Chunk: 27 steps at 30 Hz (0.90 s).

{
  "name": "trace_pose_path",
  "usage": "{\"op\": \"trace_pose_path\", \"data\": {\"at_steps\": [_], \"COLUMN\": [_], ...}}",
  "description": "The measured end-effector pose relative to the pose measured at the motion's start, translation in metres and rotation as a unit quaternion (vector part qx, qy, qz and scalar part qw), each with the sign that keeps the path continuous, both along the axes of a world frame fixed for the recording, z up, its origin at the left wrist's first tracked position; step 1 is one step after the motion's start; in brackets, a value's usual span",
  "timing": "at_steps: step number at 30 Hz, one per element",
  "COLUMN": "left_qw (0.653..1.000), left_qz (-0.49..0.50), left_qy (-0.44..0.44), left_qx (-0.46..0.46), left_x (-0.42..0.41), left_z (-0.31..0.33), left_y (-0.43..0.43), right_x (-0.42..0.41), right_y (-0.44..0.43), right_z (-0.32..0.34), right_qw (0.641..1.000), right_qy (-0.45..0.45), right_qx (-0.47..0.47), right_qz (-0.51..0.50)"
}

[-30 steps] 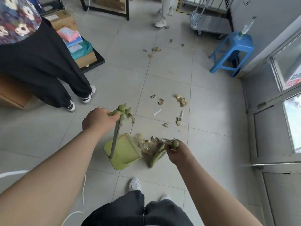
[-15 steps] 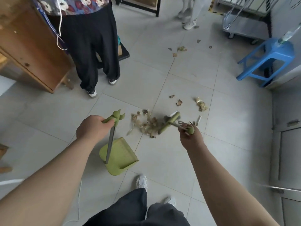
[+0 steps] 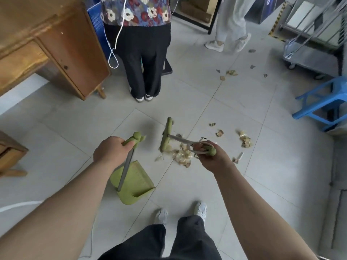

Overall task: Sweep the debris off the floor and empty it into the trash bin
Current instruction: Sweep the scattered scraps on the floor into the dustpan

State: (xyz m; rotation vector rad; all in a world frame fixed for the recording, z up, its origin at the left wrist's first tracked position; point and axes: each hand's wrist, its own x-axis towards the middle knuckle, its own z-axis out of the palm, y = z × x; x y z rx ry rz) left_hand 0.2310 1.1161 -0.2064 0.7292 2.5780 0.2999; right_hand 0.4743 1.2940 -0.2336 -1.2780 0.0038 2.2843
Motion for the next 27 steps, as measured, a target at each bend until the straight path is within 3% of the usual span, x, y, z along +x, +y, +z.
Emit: {"op": "trace_pose_path", "data": {"at_steps": [4, 11, 19, 27], "left_qw": [1.0, 0.998, 0.997, 0.997], "left_qz": [0.031, 0.061, 0.07, 0.077], "left_qy": [0.004, 0.011, 0.012, 0.01], "left_qx": [-0.002, -0.017, -0.017, 0.0], "left_x": [-0.005, 0.007, 0.041, 0.073], "left_z": [-0.003, 0.0, 0.008, 0.008], "left_y": [-0.01, -0.001, 0.051, 0.106], "right_x": [-0.031, -0.033, 0.012, 0.06], "right_y": [0.001, 0.029, 0.123, 0.206], "right_z": [-0.015, -0.032, -0.023, -0.029], "right_qw": [0.995, 0.986, 0.96, 0.964], "right_qy": [-0.009, -0.063, -0.174, -0.189], "right_qx": [-0.023, -0.033, -0.032, 0.014], "right_qz": [0.101, 0.149, 0.216, 0.185]}}
